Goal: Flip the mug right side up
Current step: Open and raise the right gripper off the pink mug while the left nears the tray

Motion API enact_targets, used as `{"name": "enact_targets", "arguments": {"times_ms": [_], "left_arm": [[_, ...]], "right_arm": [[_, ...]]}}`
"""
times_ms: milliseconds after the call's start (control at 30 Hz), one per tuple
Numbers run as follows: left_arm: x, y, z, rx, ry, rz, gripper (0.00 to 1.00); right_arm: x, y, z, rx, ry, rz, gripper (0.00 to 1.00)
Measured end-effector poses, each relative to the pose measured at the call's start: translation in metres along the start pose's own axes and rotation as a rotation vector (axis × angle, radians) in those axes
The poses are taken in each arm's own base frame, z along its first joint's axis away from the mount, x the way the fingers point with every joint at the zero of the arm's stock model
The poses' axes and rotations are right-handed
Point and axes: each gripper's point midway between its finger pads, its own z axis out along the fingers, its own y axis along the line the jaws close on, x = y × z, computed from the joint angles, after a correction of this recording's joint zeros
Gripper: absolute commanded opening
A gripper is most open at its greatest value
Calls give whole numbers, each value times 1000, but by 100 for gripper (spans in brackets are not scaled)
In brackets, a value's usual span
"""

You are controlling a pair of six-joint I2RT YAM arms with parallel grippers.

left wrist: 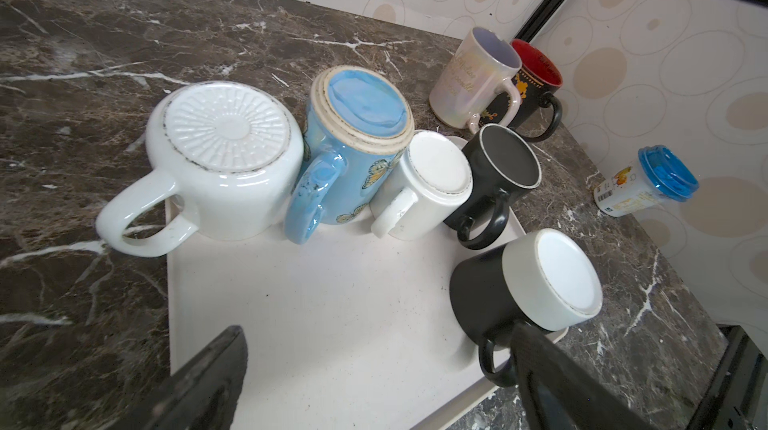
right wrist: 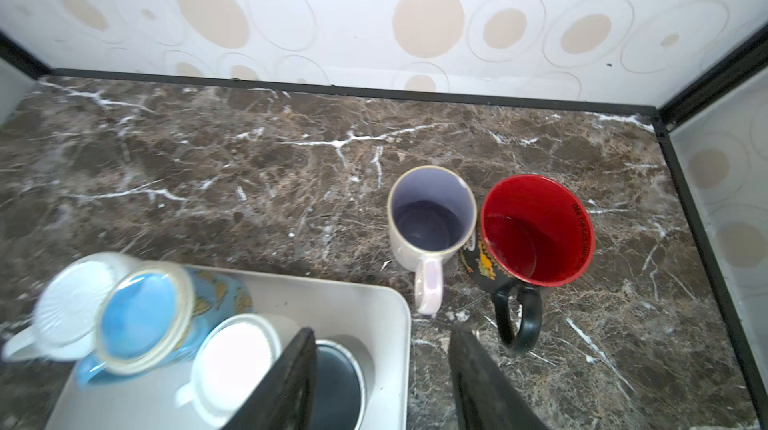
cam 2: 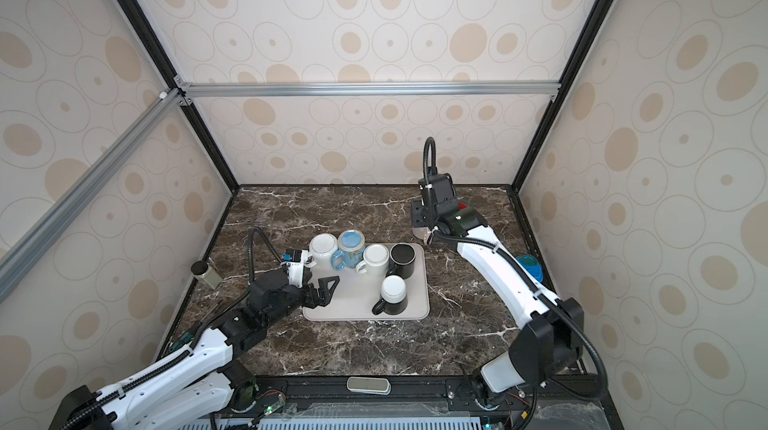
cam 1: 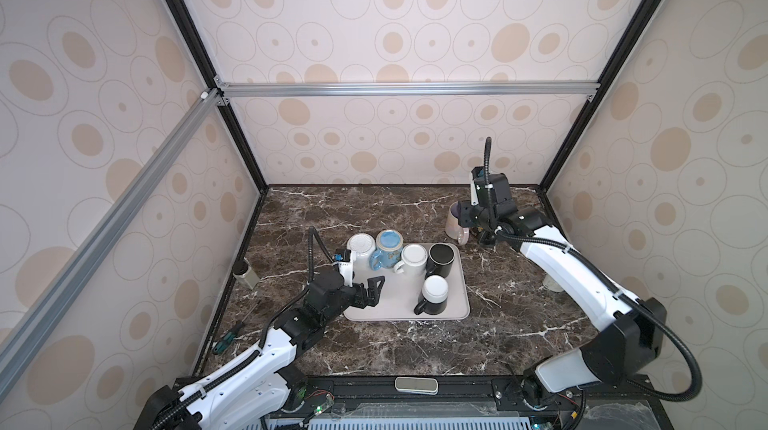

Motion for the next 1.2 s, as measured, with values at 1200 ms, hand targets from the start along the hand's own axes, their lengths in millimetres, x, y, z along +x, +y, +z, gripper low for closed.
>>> {"name": "enact_targets", "arguments": {"times_ms": [1200], "left_arm": [[-44, 90, 67, -304, 191, 109, 75]], "right_arm": [[74, 41, -19, -74, 76, -103, 48]]}}
